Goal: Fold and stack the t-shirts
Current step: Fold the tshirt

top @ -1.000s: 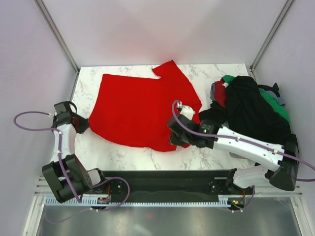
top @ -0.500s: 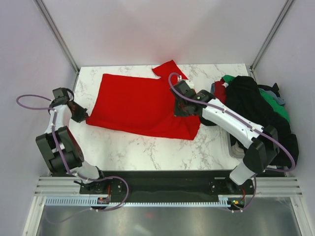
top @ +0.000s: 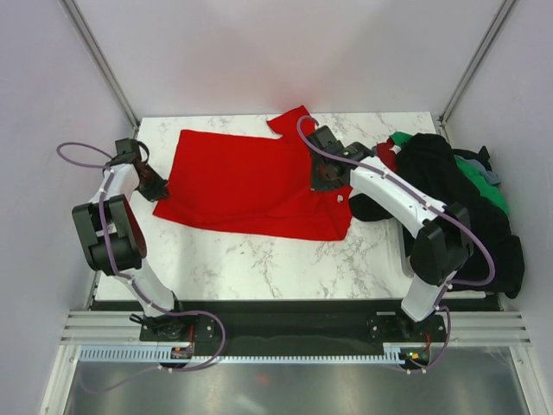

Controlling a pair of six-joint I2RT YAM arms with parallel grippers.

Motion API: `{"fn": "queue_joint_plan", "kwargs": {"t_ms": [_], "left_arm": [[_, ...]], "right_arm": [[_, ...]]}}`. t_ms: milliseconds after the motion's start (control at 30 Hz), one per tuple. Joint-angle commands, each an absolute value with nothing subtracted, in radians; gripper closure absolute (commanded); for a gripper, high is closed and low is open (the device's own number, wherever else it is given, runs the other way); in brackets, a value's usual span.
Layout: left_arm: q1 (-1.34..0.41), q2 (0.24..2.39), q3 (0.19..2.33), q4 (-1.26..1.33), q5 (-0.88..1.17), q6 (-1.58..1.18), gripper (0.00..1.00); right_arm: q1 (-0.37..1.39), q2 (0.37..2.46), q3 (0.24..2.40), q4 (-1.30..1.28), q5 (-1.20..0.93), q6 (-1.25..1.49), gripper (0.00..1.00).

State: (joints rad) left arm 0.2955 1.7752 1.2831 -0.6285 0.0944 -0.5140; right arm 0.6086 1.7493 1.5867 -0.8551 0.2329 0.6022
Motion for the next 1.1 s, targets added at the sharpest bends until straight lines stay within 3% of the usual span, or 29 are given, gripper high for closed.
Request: {"fn": "queue_joint_plan", "kwargs": {"t_ms": [0,567,800,833,867,900,967,1033,1067], "left_arm": [[0.29,1.818,1.354,-0.647,0.052,-0.465,0.98],[0.279,1.969,1.491,-0.676,0.024,-0.454,0.98],[0.268,2.083,1.635,-0.716,0.041,-0.46,0.94],[0.27,2.103,1.664,-0.745,0.055,-0.459,0.91],[0.268,2.121,1.698,-0.764,0.067,-0.459,0.66],[0.268,2.156,1.774,-0.784,0.081,-0.454,0.56],[0.265,2.166,1.868,-0.874,0.115,-0.445,0.36],[0.267,2.132,1.875,-0.879,0.107,-0.437,0.27],[0.268,2.103,1.862,-0.88,0.095,-0.433,0.16]], "right_arm": [[0.578,1.756,1.62,-0.868,0.238,0.575,1.0],[0.473,1.847,1.628,-0.844,0.216,0.534,1.0],[0.439,1.971,1.742,-0.836,0.193,0.529,0.98],[0.422,2.012,1.767,-0.839,0.195,0.529,0.9],[0.41,2.035,1.828,-0.842,0.193,0.535,0.79],[0.384,2.058,1.863,-0.851,0.19,0.538,0.44],[0.353,2.129,1.978,-0.929,0.192,0.551,0.19],[0.342,2.114,2.014,-0.948,0.193,0.551,0.17],[0.342,2.09,1.984,-0.945,0.196,0.554,0.16]]}}
